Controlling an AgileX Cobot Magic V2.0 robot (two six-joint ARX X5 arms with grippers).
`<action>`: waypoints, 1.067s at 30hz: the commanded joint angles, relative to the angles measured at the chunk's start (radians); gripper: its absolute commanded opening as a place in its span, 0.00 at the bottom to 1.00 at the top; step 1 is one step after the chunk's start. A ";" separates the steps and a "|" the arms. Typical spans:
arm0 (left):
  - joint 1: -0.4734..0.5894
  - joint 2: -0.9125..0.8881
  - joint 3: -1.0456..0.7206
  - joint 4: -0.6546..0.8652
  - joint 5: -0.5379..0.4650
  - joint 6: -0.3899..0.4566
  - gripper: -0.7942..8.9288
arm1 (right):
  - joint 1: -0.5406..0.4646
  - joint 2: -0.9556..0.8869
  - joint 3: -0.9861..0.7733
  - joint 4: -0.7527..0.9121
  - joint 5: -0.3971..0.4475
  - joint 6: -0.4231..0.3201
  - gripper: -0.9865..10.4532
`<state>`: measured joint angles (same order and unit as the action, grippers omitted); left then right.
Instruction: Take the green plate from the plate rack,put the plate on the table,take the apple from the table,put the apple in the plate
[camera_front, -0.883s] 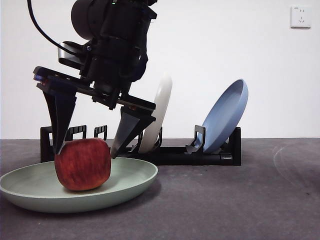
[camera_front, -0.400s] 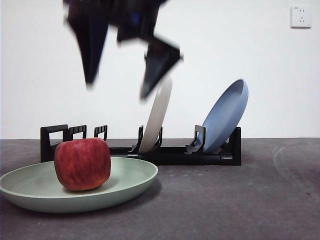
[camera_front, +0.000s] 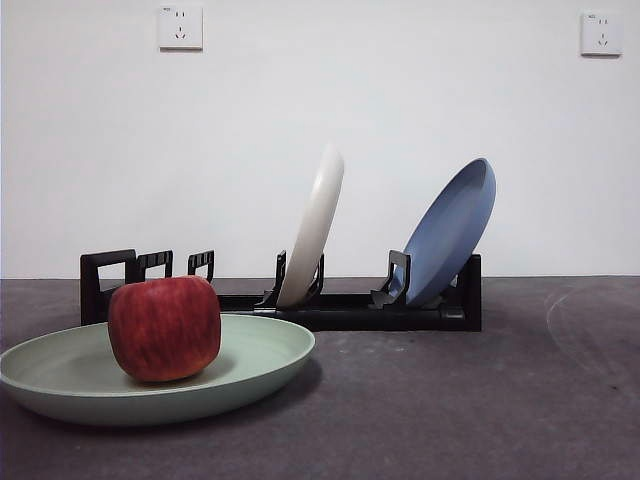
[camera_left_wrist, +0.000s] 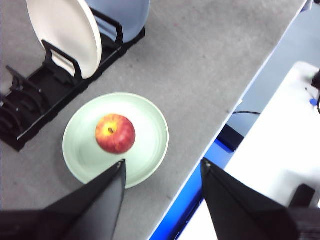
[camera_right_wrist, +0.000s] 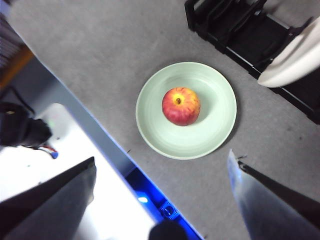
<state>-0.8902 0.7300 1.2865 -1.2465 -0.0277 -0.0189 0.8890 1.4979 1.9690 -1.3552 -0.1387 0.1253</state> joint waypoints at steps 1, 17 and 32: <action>0.003 0.016 -0.002 0.016 0.030 0.002 0.34 | 0.002 -0.088 -0.086 -0.025 -0.003 0.042 0.47; 0.003 0.070 -0.002 0.059 0.034 0.013 0.07 | 0.002 -0.364 -0.379 -0.025 0.025 0.080 0.08; 0.003 0.077 -0.002 0.051 0.027 0.013 0.08 | 0.002 -0.363 -0.378 -0.024 0.097 0.083 0.09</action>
<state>-0.8902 0.8078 1.2865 -1.1984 0.0021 -0.0177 0.8890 1.1343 1.5986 -1.3552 -0.0456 0.2104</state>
